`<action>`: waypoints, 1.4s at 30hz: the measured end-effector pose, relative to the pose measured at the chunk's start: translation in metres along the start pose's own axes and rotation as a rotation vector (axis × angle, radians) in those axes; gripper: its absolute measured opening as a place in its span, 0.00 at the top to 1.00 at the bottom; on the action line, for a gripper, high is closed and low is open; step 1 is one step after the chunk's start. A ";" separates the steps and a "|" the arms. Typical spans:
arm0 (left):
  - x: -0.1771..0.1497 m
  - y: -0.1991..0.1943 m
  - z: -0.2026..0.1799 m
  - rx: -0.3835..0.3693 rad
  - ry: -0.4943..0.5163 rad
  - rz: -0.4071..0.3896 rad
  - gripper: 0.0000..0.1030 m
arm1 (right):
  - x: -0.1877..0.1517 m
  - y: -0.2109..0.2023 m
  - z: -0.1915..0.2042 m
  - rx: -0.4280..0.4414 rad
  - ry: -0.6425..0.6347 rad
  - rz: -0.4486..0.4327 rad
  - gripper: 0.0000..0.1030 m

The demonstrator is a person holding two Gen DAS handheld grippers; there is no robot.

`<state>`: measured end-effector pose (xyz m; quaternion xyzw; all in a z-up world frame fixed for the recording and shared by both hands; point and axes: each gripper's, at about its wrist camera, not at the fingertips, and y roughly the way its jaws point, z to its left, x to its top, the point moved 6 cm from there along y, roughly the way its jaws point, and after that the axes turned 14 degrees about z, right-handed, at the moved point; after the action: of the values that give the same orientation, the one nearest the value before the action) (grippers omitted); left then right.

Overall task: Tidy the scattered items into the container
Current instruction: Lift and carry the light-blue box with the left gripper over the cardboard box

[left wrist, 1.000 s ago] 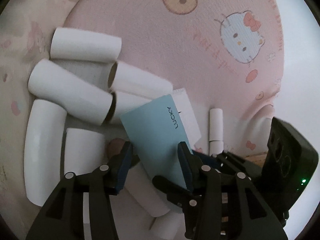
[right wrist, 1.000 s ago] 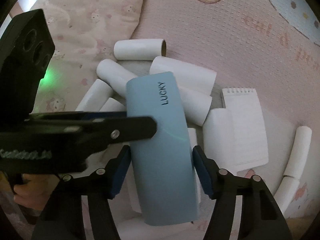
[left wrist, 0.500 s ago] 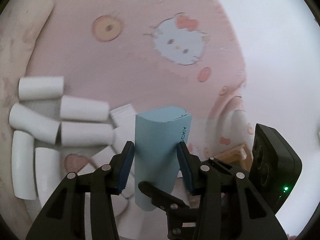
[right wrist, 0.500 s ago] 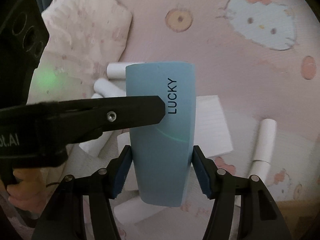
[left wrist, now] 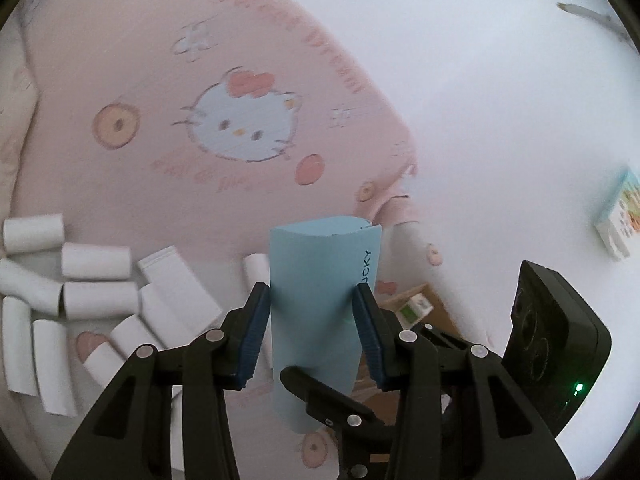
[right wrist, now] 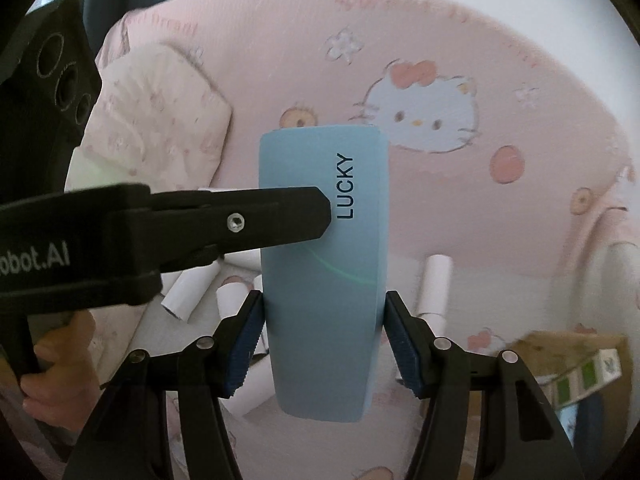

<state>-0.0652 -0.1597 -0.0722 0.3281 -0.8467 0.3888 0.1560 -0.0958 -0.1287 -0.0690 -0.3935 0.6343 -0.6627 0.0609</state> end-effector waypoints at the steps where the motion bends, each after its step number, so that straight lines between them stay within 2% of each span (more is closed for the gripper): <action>1: 0.000 0.001 -0.006 -0.001 0.014 -0.001 0.55 | -0.003 -0.007 -0.005 -0.005 0.005 -0.004 0.44; 13: 0.009 0.031 -0.082 -0.085 0.090 0.035 0.55 | -0.028 -0.053 -0.070 -0.094 0.072 -0.056 0.44; 22: 0.012 0.083 -0.146 -0.163 0.174 0.133 0.55 | -0.054 -0.084 -0.138 -0.177 0.158 -0.060 0.44; 35: -0.019 0.184 -0.202 -0.253 0.132 0.384 0.57 | -0.124 -0.088 -0.230 -0.174 0.282 0.086 0.43; 38: -0.028 0.205 -0.216 -0.254 0.145 0.421 0.57 | -0.142 -0.088 -0.244 -0.175 0.317 0.121 0.43; 42: -0.044 0.233 -0.234 -0.239 0.179 0.479 0.58 | -0.163 -0.080 -0.276 -0.124 0.381 0.194 0.43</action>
<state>-0.1885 0.1496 -0.0732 0.0624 -0.9229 0.3392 0.1714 -0.1164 0.2000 -0.0393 -0.2012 0.7089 -0.6757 -0.0209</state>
